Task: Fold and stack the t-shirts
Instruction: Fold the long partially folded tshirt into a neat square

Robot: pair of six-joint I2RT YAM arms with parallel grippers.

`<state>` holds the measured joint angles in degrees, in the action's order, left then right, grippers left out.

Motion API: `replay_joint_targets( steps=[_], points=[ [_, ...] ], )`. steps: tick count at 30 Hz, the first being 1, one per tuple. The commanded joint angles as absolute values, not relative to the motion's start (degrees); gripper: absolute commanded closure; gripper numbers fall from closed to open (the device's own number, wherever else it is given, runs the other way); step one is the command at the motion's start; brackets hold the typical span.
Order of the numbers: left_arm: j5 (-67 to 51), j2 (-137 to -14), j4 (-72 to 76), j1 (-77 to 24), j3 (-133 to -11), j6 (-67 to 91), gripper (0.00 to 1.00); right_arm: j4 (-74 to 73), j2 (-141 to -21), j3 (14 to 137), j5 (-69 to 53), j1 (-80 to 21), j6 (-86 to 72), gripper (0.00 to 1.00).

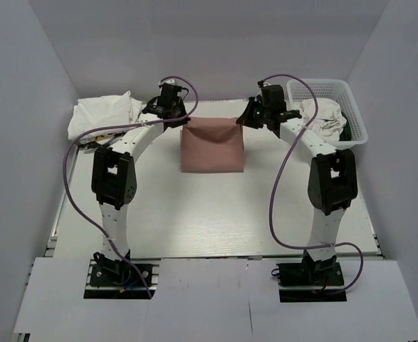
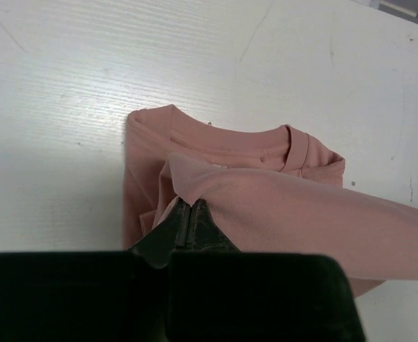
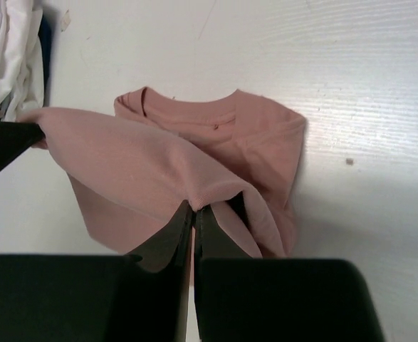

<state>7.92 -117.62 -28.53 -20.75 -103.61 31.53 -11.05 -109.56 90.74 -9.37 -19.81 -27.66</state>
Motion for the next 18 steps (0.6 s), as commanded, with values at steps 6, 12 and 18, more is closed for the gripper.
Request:
replay_joint_targets(
  steps=[6, 12, 18],
  points=[
    [3.3, -127.4, -26.9, -18.3, -115.6, 31.4, 0.97, -9.2, -123.3, 103.4, -16.6, -16.4, -28.9, 1.0],
    [1.6, -134.0, -26.4, -16.3, -122.5, 33.1, 0.01, -8.9, -131.7, 113.7, -16.6, -15.5, -28.0, 0.18],
    [-0.9, -129.8, -24.5, -15.7, -118.7, 33.0, 0.0, -9.8, -128.1, 109.9, -15.2, -15.8, -23.9, 0.1]
  ],
)
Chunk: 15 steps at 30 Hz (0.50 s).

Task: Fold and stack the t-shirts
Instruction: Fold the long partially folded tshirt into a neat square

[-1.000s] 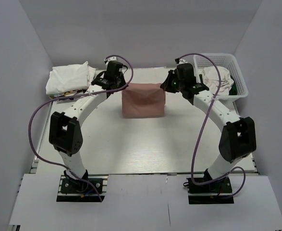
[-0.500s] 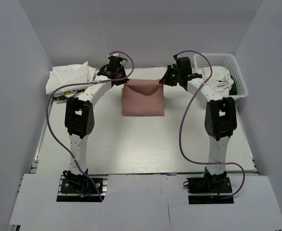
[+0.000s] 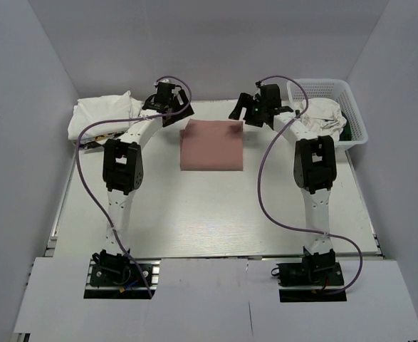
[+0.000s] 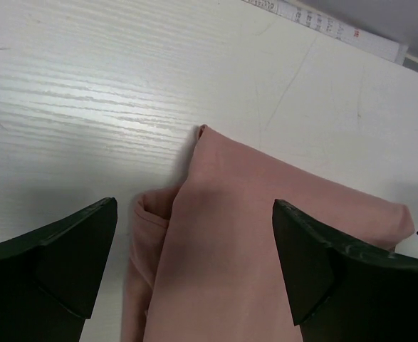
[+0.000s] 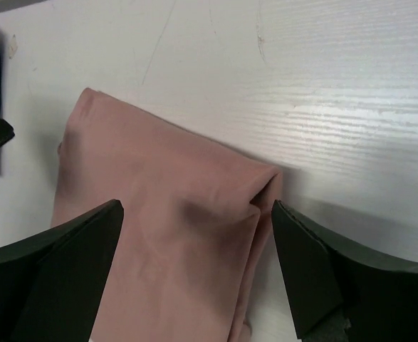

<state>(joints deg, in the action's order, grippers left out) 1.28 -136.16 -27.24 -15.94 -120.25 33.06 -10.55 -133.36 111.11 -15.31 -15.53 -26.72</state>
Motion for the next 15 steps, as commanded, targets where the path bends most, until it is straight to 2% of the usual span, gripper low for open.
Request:
replay_joint_targets(
  steps=[1, 4, 8, 12, 15],
  points=[
    [-0.9, -128.5, -23.6, -15.7, -116.8, 32.4, 0.0, -9.3, -127.0, 108.5, -15.0, -16.0, -23.6, 0.1],
    [-3.1, -123.8, -20.4, -17.0, -108.9, 29.1, 0.0, -6.1, -121.7, 100.6, -15.2, -16.2, -23.3, 0.1],
    [-15.2, -123.0, -15.6, -17.6, -106.3, 26.7, 0.0, -2.5, -117.9, 94.8, -18.1, -16.9, -23.2, 0.1],
    [-18.8, -127.3, -16.4, -18.1, -110.2, 26.7, 0.0, 2.0, -121.0, 95.2, -24.8, -16.4, -26.4, 0.1],
    [-20.1, -130.8, -17.3, -18.1, -111.8, 27.5, 0.0, 6.1, -126.6, 96.4, -25.2, -16.6, -27.4, 0.1]
  ],
)
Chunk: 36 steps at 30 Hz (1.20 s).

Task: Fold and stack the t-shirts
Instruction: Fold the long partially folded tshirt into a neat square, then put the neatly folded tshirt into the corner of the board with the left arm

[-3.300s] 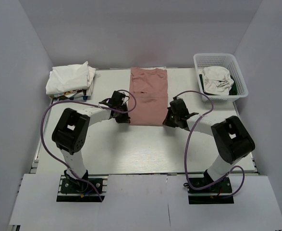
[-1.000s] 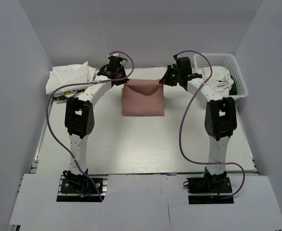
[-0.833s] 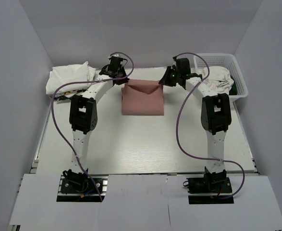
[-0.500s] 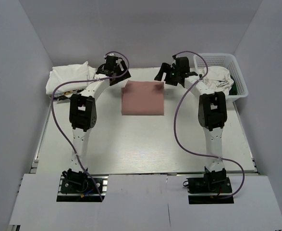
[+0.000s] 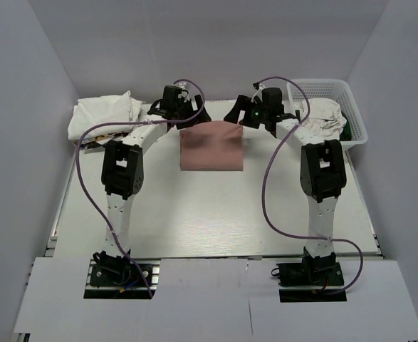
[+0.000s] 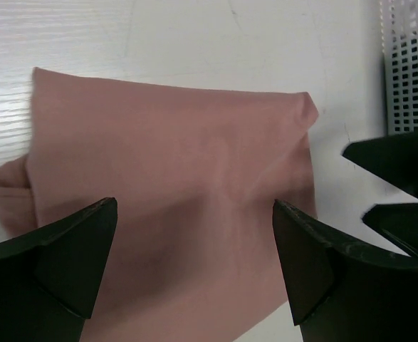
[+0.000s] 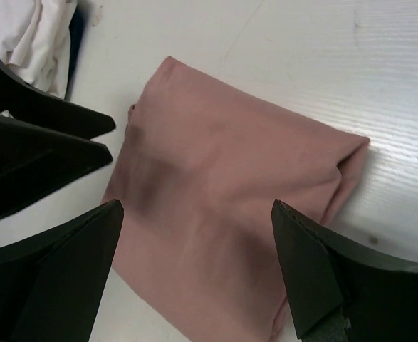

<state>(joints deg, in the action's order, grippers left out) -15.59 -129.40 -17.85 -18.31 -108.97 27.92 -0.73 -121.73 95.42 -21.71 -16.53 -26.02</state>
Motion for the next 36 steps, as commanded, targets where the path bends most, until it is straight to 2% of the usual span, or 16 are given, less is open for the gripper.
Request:
replay_joint_targets(
  steps=[1, 4, 9, 15, 20, 24, 27, 31, 36],
  points=[
    [-20.8, -131.7, -17.9, -18.1, -112.3, 27.5, 0.0, 6.8, -128.0, 97.3, -26.4, -16.5, -29.1, 0.1],
    [-21.4, -134.9, -18.5, -18.1, -112.8, 28.6, 0.0, 12.0, -132.4, 97.0, -27.2, -16.3, -32.1, 0.1],
    [-22.0, -137.5, -21.4, -17.1, -115.0, 29.1, 0.0, 12.4, -139.1, 99.8, -27.2, -16.3, -31.9, 0.1],
    [-21.4, -136.0, -23.5, -17.1, -116.8, 27.9, 0.0, 11.3, -136.3, 100.1, -28.8, -16.4, -29.5, 0.1],
    [-15.6, -128.9, -25.3, -18.3, -115.3, 23.1, 0.0, 9.8, -124.1, 94.9, -28.1, -16.7, -24.5, 0.1],
    [-14.9, -121.8, -26.1, -18.3, -105.4, 23.1, 0.0, 10.1, -112.1, 85.4, -22.5, -16.7, -20.4, 0.1],
    [-12.2, -117.7, -26.6, -17.8, -98.1, 23.1, 0.0, 11.7, -103.8, 69.9, -19.2, -16.9, -19.2, 0.1],
    [-8.2, -117.9, -28.4, -17.8, -96.1, 22.6, 0.0, 12.4, -94.3, 60.0, -16.2, -17.0, -19.1, 0.1],
    [-6.4, -122.6, -29.8, -17.2, -99.5, 20.7, 0.0, 9.9, -86.4, 51.9, -13.4, -17.0, -17.7, 0.1]
  ],
)
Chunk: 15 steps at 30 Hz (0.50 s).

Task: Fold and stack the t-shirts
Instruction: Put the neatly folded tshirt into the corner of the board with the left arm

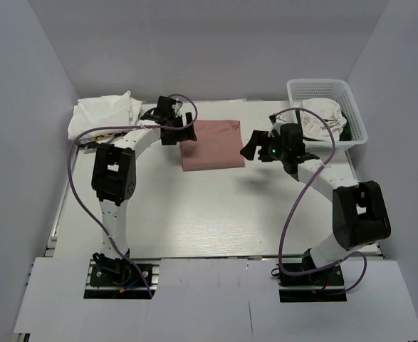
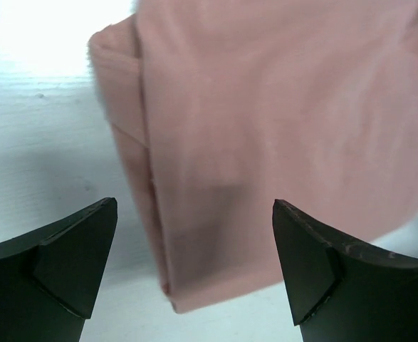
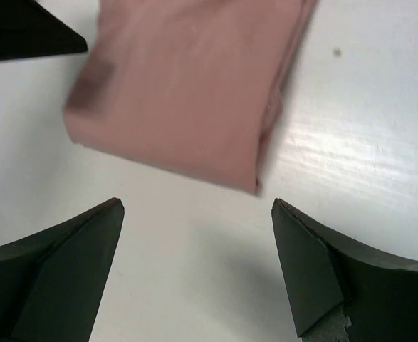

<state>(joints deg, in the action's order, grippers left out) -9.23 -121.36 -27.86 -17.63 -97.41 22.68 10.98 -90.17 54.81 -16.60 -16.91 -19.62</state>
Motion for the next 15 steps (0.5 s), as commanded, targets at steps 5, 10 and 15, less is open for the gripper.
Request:
replay_joint_targets(
  steps=[5, 10, 15],
  points=[
    [-6.9, -128.8, -31.5, -17.2, -106.1, 18.2, 0.0, 7.3, -83.1, 48.5, -11.4, -16.8, -17.0, 0.1],
    [-7.6, -133.1, -31.8, -17.2, -109.0, 18.2, 0.0, 4.8, -79.2, 47.5, -9.9, -16.9, -16.3, 0.1],
    [-11.7, -135.1, -27.8, -17.9, -108.5, 18.2, 0.17, 3.4, -75.7, 45.7, -6.2, -16.7, -15.2, 0.1]
  ],
)
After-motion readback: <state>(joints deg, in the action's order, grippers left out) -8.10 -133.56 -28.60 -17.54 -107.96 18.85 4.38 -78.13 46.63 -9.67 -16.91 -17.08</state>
